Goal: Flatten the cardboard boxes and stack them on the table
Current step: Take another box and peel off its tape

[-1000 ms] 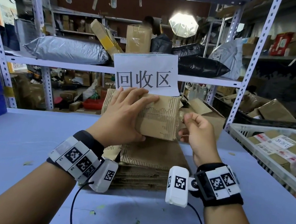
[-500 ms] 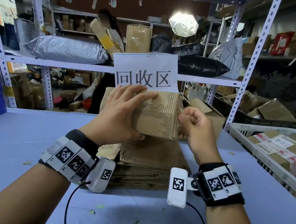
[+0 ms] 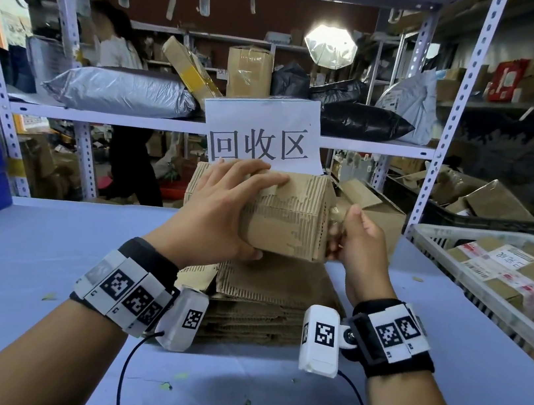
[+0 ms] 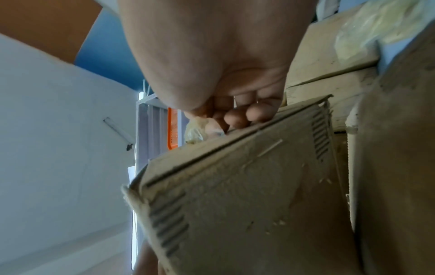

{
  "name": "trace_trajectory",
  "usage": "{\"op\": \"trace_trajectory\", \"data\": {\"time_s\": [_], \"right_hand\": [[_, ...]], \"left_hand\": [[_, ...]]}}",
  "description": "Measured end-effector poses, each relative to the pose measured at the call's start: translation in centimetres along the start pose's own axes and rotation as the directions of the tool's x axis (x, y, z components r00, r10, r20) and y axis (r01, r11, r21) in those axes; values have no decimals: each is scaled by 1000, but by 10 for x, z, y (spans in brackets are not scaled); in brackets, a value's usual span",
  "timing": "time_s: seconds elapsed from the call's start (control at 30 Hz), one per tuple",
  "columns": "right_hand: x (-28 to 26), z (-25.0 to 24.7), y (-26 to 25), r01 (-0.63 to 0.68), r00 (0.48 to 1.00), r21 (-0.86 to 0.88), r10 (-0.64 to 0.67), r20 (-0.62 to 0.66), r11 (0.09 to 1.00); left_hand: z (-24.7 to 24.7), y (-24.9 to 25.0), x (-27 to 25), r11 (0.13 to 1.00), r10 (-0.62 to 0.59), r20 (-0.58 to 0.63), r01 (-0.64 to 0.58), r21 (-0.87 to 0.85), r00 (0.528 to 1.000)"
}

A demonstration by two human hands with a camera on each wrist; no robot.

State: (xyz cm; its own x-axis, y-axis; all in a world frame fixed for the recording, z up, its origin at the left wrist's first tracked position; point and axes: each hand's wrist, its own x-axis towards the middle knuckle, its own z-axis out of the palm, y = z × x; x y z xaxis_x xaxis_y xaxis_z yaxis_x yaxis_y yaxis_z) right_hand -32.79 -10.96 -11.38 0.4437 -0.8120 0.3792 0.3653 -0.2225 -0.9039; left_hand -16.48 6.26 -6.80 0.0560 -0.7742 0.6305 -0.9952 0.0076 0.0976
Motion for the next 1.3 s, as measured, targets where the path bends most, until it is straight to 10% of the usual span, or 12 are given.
{"op": "trace_trajectory", "data": {"time_s": [0.47, 1.03, 1.3], "right_hand": [[6, -20, 0, -43, 987, 64, 33, 156, 997], [19, -32, 6, -290, 956, 291, 291, 39, 912], [47, -76, 18, -384, 921, -170, 364, -135, 908]], "left_hand": [[0, -2, 2, 999, -33, 9, 33, 7, 999], [2, -9, 3, 998, -52, -73, 51, -24, 996], [0, -17, 2, 999, -48, -109, 47, -15, 993]]}}
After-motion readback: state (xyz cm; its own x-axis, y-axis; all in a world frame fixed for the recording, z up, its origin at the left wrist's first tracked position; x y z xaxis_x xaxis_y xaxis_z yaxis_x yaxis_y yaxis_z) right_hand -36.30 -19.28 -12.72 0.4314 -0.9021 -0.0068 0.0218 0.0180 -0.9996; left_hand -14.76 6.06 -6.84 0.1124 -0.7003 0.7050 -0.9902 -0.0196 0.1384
